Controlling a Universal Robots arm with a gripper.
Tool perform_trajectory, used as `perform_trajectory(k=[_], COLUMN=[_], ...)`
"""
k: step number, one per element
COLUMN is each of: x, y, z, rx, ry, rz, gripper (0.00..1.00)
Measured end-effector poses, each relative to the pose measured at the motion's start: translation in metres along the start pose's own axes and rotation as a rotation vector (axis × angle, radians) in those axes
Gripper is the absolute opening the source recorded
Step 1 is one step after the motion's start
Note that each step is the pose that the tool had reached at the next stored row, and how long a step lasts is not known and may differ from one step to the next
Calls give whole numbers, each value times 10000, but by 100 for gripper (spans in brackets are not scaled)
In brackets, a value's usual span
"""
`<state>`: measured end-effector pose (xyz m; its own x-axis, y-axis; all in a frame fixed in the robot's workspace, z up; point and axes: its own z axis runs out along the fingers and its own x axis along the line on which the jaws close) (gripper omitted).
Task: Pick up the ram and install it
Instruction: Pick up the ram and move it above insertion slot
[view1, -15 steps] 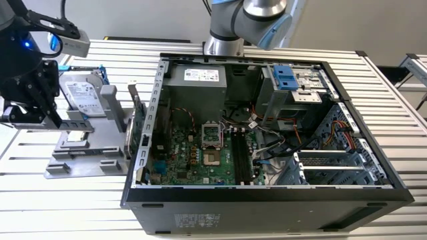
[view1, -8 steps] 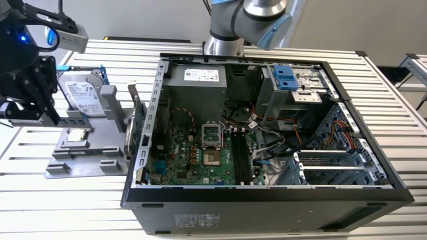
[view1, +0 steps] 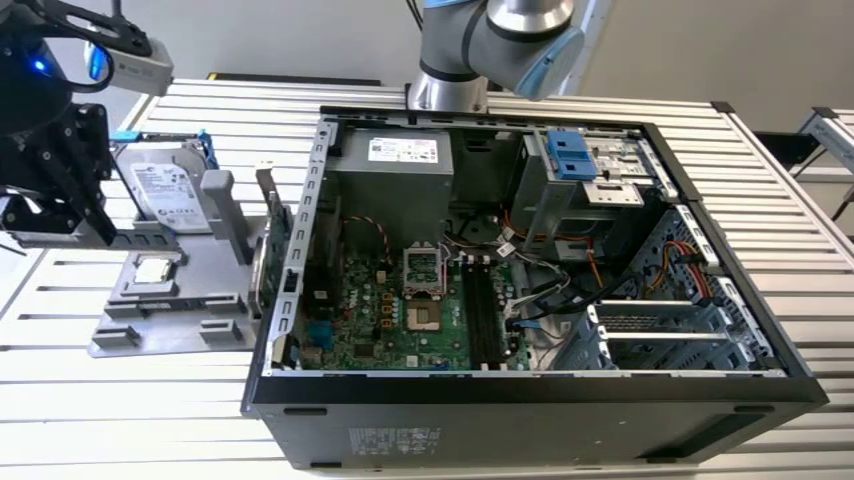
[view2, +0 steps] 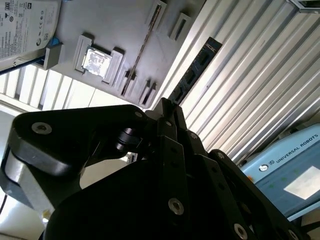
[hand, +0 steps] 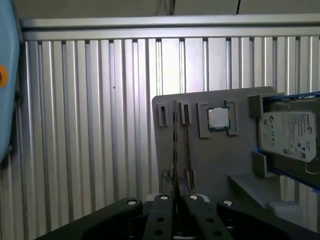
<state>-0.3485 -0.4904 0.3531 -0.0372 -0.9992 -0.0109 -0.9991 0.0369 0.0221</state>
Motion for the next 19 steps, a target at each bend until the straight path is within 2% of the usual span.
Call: perform_trajectory(k=[19], x=[-2], y=[4], z=[-161], rx=[-1], ry=[2], rz=[-54], gripper=[0])
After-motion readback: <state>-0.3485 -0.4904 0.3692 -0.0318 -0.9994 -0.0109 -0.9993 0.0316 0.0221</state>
